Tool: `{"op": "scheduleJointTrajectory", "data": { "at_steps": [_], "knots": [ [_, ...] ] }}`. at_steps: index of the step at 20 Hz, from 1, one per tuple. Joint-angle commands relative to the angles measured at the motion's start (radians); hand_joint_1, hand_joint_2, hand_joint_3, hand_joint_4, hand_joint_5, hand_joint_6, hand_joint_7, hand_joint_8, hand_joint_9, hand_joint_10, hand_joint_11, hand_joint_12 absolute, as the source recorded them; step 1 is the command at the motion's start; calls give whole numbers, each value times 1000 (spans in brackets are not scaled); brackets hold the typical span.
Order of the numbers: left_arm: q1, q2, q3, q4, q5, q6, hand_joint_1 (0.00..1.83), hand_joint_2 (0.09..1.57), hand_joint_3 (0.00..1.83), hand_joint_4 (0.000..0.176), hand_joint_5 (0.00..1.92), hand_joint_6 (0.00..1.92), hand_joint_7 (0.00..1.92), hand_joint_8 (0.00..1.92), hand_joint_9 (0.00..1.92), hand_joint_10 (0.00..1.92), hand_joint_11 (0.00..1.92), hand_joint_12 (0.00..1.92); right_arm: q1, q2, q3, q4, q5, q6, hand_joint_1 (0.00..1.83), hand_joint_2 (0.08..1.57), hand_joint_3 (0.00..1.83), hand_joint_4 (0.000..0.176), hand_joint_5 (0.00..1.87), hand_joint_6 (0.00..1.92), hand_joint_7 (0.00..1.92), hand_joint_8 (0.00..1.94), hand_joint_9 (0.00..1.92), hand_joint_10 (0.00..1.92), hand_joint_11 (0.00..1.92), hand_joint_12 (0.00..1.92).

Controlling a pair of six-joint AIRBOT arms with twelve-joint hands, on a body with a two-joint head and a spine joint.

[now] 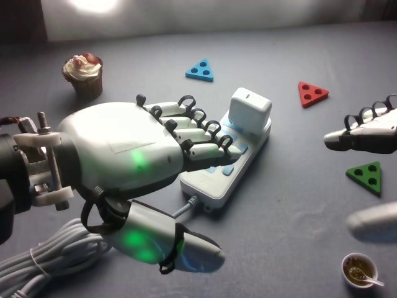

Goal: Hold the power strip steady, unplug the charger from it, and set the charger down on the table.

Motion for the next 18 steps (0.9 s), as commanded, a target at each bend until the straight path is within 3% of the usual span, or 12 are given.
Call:
{"op": "scheduleJointTrajectory", "data": {
  "at_steps": [1, 9, 13, 16, 18],
  "knots": [
    [-14, -5, 5, -4, -77, 5, 0, 980, 16, 0, 175, 14, 182, 14, 150, 15, 13, 210, 12, 12, -2, -1, 91, 4, 0, 920, 11, 0, 184, 11, 198, 10, 182, 20, 151, 101],
    [-17, -76, 49, -14, 24, 11, 0, 987, 10, 0, 169, 5, 169, 6, 144, 6, 18, 205, 12, 12, -9, 0, 84, 4, 0, 910, 0, 0, 150, 0, 151, 0, 144, 0, 126, 84],
    [-12, -121, 96, -24, 28, 11, 0, 1000, 14, 0, 166, 3, 166, 4, 142, 4, 12, 200, 51, 12, 20, 78, 30, 4, 0, 914, 2, 0, 156, 7, 163, 6, 160, 7, 153, 94],
    [-3, -170, 146, -32, 12, 1, 0, 1010, 10, 0, 173, 3, 170, 1, 158, 7, 40, 208, 52, 12, 41, 61, 56, 2, 0, 912, 0, 0, 148, 2, 163, 4, 153, 2, 143, 86],
    [3, -192, 166, -40, 12, 1, 0, 1017, 11, 0, 158, 0, 153, 0, 136, 0, 17, 197, 50, 3, 52, 62, 100, -55, 0, 915, 1, 0, 140, 1, 155, 1, 145, 2, 139, 83]
  ]
}}
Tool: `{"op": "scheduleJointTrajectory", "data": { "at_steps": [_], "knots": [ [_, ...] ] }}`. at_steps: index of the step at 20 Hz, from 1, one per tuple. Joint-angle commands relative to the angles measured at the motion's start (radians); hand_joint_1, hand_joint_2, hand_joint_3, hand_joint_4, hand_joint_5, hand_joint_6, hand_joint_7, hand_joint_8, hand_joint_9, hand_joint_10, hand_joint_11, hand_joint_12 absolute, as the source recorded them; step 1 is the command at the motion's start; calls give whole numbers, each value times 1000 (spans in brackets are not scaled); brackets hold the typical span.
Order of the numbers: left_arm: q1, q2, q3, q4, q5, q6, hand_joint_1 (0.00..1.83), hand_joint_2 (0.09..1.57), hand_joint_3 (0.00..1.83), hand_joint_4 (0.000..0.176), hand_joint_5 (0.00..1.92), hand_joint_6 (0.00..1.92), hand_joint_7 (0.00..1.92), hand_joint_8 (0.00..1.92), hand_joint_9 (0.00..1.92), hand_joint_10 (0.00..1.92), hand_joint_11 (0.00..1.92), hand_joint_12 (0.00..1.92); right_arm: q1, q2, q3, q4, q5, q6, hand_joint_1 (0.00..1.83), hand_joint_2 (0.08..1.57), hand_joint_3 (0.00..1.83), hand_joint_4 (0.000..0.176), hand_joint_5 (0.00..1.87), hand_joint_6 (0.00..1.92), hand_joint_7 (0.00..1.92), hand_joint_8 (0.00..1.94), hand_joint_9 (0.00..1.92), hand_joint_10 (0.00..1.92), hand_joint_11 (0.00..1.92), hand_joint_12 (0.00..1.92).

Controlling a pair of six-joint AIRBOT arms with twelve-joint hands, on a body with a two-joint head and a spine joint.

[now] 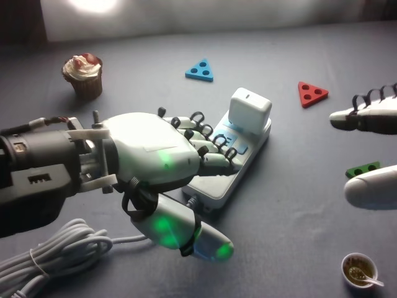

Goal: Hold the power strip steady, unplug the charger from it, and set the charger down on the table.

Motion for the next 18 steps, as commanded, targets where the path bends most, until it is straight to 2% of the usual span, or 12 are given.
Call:
{"op": "scheduleJointTrajectory", "data": {
  "at_steps": [1, 2, 3, 4, 5, 7, 9, 10, 11, 15, 18],
  "knots": [
    [-4, -11, 5, -5, -96, -2, 0, 1021, 11, 0, 159, 1, 151, 0, 135, 1, 22, 198, 2, -5, 2, 40, 157, -66, 0, 915, 1, 0, 141, 1, 158, 2, 149, 4, 140, 82],
    [3, -19, 11, -6, -96, -4, 0, 1023, 11, 0, 170, 5, 160, 4, 145, 5, 37, 204, -2, -24, 4, 161, 187, -198, 0, 918, 2, 0, 139, 1, 156, 1, 148, 3, 141, 82],
    [10, -29, 18, -7, -100, -4, 0, 1024, 10, 0, 159, 1, 154, 1, 141, 3, 37, 204, -7, -52, 7, 375, 247, -410, 0, 947, 13, 0, 127, 0, 151, 0, 143, 1, 138, 80],
    [15, -35, 23, -11, -104, -4, 0, 1026, 10, 0, 150, 0, 149, 0, 136, 1, 33, 201, -9, -74, 12, 461, 285, -487, 60, 1003, 10, 0, 100, 0, 127, 0, 120, 0, 121, 69],
    [19, -44, 31, -13, -104, -4, 0, 1029, 10, 0, 148, 0, 145, 0, 135, 0, 30, 200, -10, -106, 26, 506, 336, -517, 208, 1044, 18, 0, 103, 3, 134, 5, 130, 6, 132, 73],
    [21, -62, 45, -14, -99, -4, 0, 1030, 8, 0, 148, 1, 151, 3, 139, 2, 30, 199, -3, -150, 40, 547, 401, -520, 356, 1064, 13, 0, 118, 6, 151, 7, 149, 8, 158, 82],
    [27, -83, 65, -23, -99, -4, 0, 1032, 7, 0, 156, 4, 156, 4, 143, 3, 38, 201, 0, -206, 45, 578, 512, -519, 587, 1075, 8, 0, 104, 1, 140, 2, 146, 4, 152, 80],
    [29, -95, 75, -25, -101, -4, 0, 1032, 6, 0, 157, 4, 157, 4, 144, 3, 37, 201, -1, -229, 49, 607, 541, -518, 825, 1047, 0, 0, 96, 0, 135, 1, 144, 2, 139, 79],
    [32, -106, 87, -27, -105, -4, 0, 1032, 6, 0, 159, 4, 153, 2, 136, 0, 31, 197, -3, -263, 56, 646, 581, -516, 933, 1040, 0, 0, 106, 4, 142, 4, 153, 5, 153, 88],
    [42, -130, 115, -28, -118, -3, 0, 1033, 4, 0, 148, 5, 145, 5, 122, 5, 23, 190, -5, -342, 74, 685, 653, -470, 1144, 1035, 0, 0, 165, 15, 211, 18, 215, 17, 238, 137],
    [45, -145, 132, -28, -128, 0, 0, 1035, 4, 0, 137, 0, 139, 1, 118, 2, 16, 185, -5, -392, 82, 722, 708, -462, 1129, 1035, 5, 0, 221, 1, 273, 5, 260, 4, 257, 179]
  ]
}}
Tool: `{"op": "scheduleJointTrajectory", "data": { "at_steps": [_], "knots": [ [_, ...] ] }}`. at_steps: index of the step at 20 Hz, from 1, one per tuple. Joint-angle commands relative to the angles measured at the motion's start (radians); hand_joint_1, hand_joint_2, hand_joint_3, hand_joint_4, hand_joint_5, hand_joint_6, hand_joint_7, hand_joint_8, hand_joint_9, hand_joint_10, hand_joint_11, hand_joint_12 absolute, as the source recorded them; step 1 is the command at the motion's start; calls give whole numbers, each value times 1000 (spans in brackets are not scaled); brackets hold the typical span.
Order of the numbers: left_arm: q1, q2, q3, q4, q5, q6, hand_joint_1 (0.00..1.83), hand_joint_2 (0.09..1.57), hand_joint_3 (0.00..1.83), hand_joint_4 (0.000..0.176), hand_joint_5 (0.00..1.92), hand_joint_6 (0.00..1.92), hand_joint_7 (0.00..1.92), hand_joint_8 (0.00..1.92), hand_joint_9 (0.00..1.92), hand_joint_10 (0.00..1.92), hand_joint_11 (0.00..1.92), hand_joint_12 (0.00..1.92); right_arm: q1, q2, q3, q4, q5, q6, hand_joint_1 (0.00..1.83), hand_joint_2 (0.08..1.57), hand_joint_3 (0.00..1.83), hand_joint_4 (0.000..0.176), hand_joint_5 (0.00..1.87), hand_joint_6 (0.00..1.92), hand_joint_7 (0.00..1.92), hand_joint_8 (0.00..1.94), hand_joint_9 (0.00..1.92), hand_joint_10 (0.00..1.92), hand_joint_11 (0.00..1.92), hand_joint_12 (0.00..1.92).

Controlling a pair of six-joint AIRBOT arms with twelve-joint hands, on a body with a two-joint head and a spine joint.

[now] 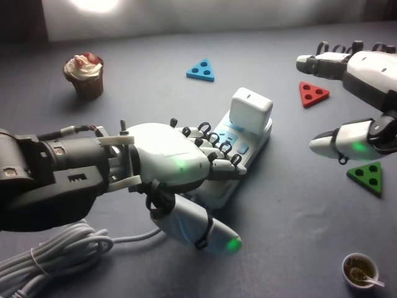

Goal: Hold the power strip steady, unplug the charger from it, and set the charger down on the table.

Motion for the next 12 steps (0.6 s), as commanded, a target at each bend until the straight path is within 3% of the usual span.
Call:
{"op": "scheduleJointTrajectory", "data": {
  "at_steps": [1, 7, 12],
  "knots": [
    [-6, -8, 1, -4, -109, 1, 0, 1035, 4, 0, 137, 0, 139, 1, 118, 2, 16, 185, 8, 0, 4, -34, 89, 8, 1129, 1035, 5, 0, 221, 1, 273, 5, 260, 4, 257, 179],
    [-1, -40, 32, -4, -112, 1, 0, 1036, 1, 0, 147, 8, 152, 7, 137, 9, 45, 195, 58, -133, 75, 131, 146, -1, 1101, 1048, 4, 0, 263, 10, 295, 5, 277, 4, 244, 204],
    [13, -57, 50, -6, -122, -3, 0, 1035, 0, 0, 156, 7, 167, 8, 149, 9, 50, 195, 81, -220, 169, 173, 172, -1, 1126, 1031, 0, 0, 280, 9, 303, 4, 298, 8, 273, 233]
  ]
}}
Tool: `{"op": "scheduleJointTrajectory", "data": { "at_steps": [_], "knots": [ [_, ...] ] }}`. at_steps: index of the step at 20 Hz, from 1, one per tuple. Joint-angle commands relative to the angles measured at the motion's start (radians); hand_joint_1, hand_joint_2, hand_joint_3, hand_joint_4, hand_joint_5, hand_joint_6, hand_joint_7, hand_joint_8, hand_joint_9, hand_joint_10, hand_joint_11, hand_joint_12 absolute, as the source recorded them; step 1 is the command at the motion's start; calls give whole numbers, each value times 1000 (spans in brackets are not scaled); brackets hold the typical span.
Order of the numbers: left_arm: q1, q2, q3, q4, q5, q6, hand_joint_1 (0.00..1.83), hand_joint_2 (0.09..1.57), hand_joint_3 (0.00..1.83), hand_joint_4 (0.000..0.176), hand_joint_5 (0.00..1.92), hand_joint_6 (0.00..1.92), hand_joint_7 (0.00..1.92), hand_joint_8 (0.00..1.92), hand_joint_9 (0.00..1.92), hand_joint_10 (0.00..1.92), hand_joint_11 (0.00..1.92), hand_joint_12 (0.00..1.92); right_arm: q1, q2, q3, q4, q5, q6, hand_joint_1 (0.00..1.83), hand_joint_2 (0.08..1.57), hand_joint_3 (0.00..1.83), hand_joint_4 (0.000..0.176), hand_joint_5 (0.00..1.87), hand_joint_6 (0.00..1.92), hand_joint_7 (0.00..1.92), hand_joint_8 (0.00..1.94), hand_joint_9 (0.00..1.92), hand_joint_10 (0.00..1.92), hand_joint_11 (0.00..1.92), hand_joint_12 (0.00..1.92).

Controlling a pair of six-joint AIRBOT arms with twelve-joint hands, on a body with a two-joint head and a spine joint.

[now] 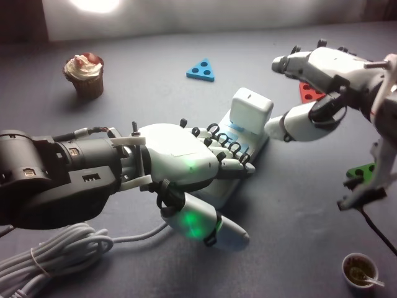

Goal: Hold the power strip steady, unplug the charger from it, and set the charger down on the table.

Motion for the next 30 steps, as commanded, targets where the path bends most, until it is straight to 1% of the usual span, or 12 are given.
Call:
{"op": "scheduleJointTrajectory", "data": {
  "at_steps": [1, 2, 4, 7, 8, 12, 13, 15, 18, 20, 24, 30],
  "knots": [
    [0, -9, 6, -5, -85, -3, 0, 1035, 0, 0, 160, 8, 169, 8, 149, 8, 51, 195, 16, -4, 16, -45, 50, 4, 1112, 1039, 0, 0, 290, 11, 315, 8, 303, 8, 269, 237],
    [2, -10, 7, -6, -85, -4, 0, 1034, 0, 0, 162, 8, 170, 8, 149, 8, 51, 194, 16, -24, 38, -36, 49, 5, 1109, 1042, 0, 0, 295, 4, 320, 2, 307, 2, 243, 295],
    [8, -13, 9, -10, -85, -9, 0, 1032, 0, 0, 149, 2, 139, 0, 130, 1, 40, 189, 15, -65, 95, -32, 49, 5, 1103, 1048, 1, 0, 301, 2, 319, 0, 312, 1, 247, 319],
    [16, -15, 8, -10, -85, -19, 0, 1032, 0, 0, 137, 0, 131, 0, 120, 0, 39, 188, 15, -92, 131, -24, 33, 28, 1102, 1045, 0, 0, 309, 5, 333, 7, 327, 7, 261, 331],
    [19, -15, 8, -10, -86, -22, 0, 1031, 0, 0, 159, 10, 162, 13, 148, 12, 56, 194, 15, -96, 133, -24, 32, 31, 1105, 1048, 0, 0, 304, 0, 344, 1, 345, 2, 260, 356],
    [27, -16, 8, -11, -90, -28, 0, 1042, 3, 0, 136, 0, 126, 0, 106, 0, 24, 176, 14, -106, 129, -24, 25, 49, 1075, 1057, 4, 0, 266, 1, 306, 0, 316, 0, 230, 366],
    [28, -16, 8, -11, -91, -29, 0, 1041, 2, 0, 139, 1, 131, 2, 109, 2, 28, 177, 9, -116, 135, -24, 24, 50, 1069, 1056, 0, 0, 281, 0, 308, 0, 317, 0, 198, 424],
    [29, -15, 8, -12, -91, -32, 0, 1040, 2, 0, 151, 6, 143, 6, 125, 7, 46, 183, 3, -131, 148, -24, 22, 50, 1081, 1054, 0, 0, 294, 3, 309, 0, 315, 0, 181, 438],
    [29, -17, 8, -12, -93, -33, 0, 1044, 3, 0, 148, 3, 146, 5, 122, 4, 33, 175, 0, -153, 174, -25, 15, 50, 1045, 1074, 5, 0, 302, 6, 313, 3, 313, 3, 163, 439],
    [29, -17, 8, -12, -94, -34, 0, 1046, 3, 0, 154, 5, 147, 5, 130, 6, 47, 180, -2, -172, 196, -26, 5, 50, 1089, 1050, 0, 0, 328, 13, 344, 11, 351, 14, 191, 455],
    [29, -17, 9, -14, -96, -38, 0, 1047, 2, 0, 146, 0, 156, 5, 133, 4, 36, 173, -7, -200, 221, -50, 4, 50, 1089, 1057, 0, 0, 356, 6, 369, 5, 376, 7, 202, 463],
    [30, -19, 9, -20, -95, -40, 0, 1049, 2, 0, 154, 2, 156, 3, 134, 5, 36, 169, -20, -213, 220, -52, 6, 51, 1071, 1046, 0, 0, 380, 8, 406, 10, 402, 10, 221, 485]
  ]
}}
